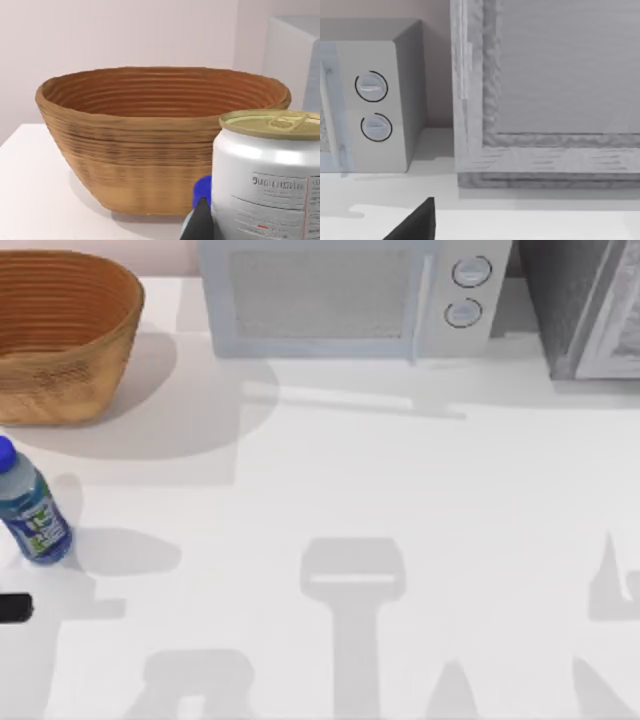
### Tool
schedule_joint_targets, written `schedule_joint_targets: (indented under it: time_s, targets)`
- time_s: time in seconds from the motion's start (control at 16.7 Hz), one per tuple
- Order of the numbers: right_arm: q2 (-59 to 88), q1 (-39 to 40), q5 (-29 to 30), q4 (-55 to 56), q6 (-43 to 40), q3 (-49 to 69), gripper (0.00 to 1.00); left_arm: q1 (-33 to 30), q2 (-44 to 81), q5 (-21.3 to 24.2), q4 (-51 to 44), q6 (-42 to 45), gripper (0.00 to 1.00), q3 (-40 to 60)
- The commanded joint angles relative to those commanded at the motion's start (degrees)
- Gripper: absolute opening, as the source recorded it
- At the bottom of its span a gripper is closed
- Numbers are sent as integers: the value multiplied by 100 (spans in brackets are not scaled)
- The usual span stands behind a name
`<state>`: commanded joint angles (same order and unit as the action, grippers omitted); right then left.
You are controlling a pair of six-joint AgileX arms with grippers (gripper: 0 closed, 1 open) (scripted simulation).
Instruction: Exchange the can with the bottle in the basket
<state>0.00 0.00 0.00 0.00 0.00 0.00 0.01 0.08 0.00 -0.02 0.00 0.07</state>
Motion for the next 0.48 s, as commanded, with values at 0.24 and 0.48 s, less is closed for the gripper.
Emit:
schedule_joint_targets:
  time_s: [0.24,0.48]
  targets:
    - [0,0,0,0,0,0,100,-1,-7,0,2,0,0,-7]
    - [0,0,0,0,0,0,100,3,179,56,62,12,0,62]
